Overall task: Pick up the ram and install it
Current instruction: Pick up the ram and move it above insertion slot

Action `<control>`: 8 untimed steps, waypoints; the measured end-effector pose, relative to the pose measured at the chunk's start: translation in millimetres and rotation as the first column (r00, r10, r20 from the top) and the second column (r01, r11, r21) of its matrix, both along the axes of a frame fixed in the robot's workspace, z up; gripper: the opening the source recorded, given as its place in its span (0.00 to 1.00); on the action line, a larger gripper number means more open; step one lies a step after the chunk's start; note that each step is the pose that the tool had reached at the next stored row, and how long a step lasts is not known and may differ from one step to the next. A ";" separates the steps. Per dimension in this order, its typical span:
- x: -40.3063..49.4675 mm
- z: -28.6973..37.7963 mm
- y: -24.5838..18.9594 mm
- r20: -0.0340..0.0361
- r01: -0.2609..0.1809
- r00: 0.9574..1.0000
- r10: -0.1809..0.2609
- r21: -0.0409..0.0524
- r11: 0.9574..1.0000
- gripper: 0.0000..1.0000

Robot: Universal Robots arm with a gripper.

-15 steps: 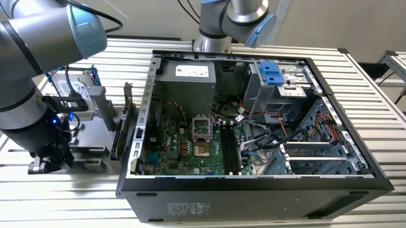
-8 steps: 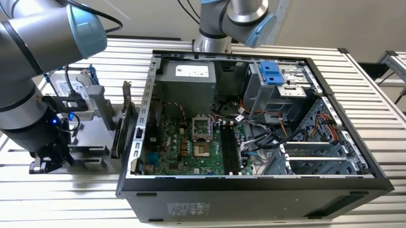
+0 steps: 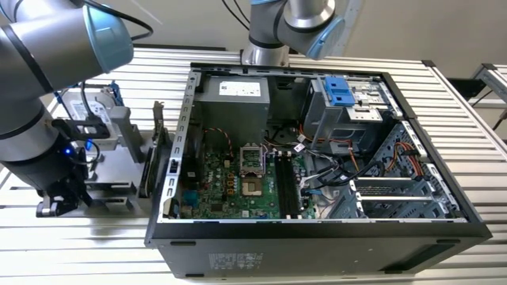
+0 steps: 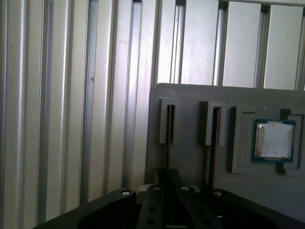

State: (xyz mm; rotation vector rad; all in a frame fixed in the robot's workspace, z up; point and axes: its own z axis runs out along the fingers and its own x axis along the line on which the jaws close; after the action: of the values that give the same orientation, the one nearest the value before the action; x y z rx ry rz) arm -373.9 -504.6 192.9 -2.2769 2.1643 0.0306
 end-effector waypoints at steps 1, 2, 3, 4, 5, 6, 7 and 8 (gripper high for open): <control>0.0 0.5 0.0 0.000 0.000 1.000 0.000 0.000 1.000 0.00; 0.0 1.2 0.0 0.000 0.000 1.000 0.000 0.000 1.000 0.00; 0.0 1.8 0.0 0.000 0.000 1.000 0.000 0.000 1.000 0.00; 0.0 2.6 0.0 0.000 0.000 1.000 0.000 0.000 1.000 0.00; 0.0 3.4 0.0 0.000 0.000 1.000 0.000 0.000 1.000 0.00; 0.0 4.3 0.0 0.000 0.000 1.000 0.000 0.000 1.000 0.00; 0.0 5.3 0.0 0.000 0.000 1.000 0.000 0.000 1.000 0.00; 0.0 6.4 0.0 0.000 0.000 1.000 0.000 0.000 1.000 0.00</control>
State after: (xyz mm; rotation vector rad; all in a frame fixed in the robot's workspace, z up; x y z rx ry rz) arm -374.0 -504.6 199.3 -2.2770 2.1642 0.0307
